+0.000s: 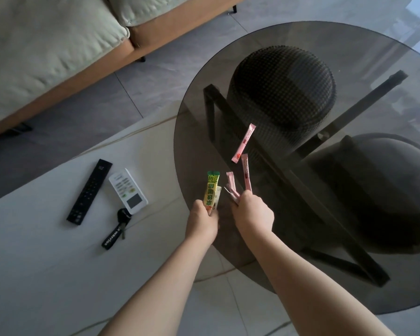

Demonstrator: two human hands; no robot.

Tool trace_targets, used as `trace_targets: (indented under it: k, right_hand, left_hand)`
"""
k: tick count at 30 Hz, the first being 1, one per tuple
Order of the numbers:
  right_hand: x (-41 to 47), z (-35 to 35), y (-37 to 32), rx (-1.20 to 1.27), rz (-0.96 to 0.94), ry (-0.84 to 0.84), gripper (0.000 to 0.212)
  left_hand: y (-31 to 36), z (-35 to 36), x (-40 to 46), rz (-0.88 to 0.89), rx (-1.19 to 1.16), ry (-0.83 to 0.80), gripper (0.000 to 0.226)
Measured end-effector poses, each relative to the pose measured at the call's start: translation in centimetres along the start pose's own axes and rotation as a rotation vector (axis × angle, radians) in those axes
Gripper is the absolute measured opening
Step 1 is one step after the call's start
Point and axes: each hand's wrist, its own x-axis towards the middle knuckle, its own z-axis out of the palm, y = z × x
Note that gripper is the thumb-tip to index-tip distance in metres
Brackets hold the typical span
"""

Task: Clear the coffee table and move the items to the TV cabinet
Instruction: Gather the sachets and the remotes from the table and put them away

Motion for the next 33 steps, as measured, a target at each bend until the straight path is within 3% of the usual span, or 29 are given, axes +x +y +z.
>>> trace_targets:
  k: [7,12,18,23,33]
  right_hand:
    - [-2.2,-1.2,1.0,0.129,0.010,0.019,0.021]
    - [-4.2,-3.7,2.3,0.643,0.135,-0.137,0.013]
    - [-12.7,-7.8,4.9,1.139,0.267,-0.260,0.011]
    - [-21.6,-11.1,7.5,1.246,0.286,-0.232,0.014]
    - [-38.2,-14.0,14.4,1.516,0.376,-0.168,0.015]
  left_hand:
    - [-0.8,-1.7,-1.4,0.048,0.085,-0.013,0.022]
    - [-0.9,-3.3,-4.1,0.083,0.138,-0.049,0.031]
    - [-1.2,-5.8,-11.8,0.093,0.133,-0.146,0.043]
    - [-0.7,-6.9,-19.7,0.099,-0.023,-0.266,0.051]
    - [-2.0,-5.0,-33.6,0.139,-0.111,-0.471,0.028]
